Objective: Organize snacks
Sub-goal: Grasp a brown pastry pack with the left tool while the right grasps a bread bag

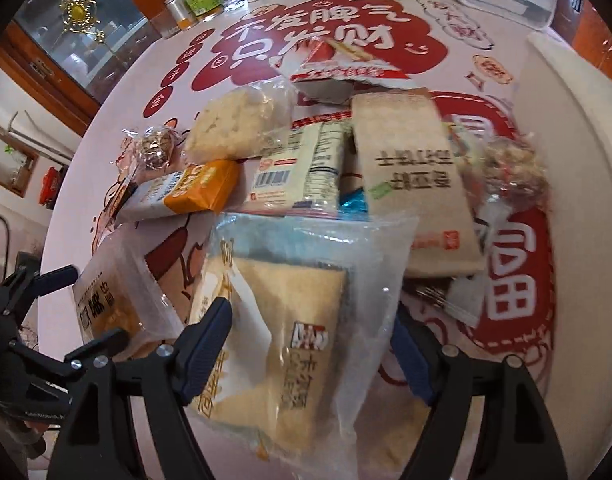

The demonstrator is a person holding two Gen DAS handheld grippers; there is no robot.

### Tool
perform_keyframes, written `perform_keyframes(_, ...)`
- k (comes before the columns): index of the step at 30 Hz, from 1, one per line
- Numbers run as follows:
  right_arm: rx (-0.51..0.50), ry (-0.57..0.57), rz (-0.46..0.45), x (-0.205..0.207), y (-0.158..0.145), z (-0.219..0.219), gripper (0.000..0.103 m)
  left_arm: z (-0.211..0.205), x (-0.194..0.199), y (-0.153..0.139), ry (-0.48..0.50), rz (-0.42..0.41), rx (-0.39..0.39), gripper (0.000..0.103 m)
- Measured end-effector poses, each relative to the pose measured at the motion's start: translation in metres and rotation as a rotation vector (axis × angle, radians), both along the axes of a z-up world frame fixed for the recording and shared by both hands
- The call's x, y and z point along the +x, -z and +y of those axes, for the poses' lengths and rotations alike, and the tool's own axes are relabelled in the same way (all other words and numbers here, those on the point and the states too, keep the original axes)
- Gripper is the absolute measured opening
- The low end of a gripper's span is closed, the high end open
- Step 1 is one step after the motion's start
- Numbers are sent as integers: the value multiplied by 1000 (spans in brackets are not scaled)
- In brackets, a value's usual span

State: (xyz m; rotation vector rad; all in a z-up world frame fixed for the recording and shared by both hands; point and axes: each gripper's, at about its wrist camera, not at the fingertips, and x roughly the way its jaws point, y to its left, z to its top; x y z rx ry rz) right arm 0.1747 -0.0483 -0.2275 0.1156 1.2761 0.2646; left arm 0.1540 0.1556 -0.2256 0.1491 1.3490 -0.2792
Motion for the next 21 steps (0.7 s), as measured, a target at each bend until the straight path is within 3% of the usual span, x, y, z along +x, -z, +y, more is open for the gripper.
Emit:
perform_keyframes(2,35,-5,20,3,7,1,86,-3,2,3,9,17,-7,103)
perform_keyframes(8,24,-48,0,4,7,8,87,0,8,12,61,93,-24,103)
perform_keyframes(13,19,-74,-12,2,7,9,87,-13,-2,37,115,122,96,103)
perform_keyframes(16,10,-83,-14,1,7,11,86,-19,-2,38,96,93,89,102)
perform_keyframes(18,8,-91,-17,-1,7,13,83,-21,0,37,68,72,78,94)
perform_keyframes(20,47,-104,-18,-3,5,13,60,-25,0,30,49,46,68,80)
perform_keyframes(21,61,-103,-19,-5,3,13,57,-26,0,27,39,40,63,75)
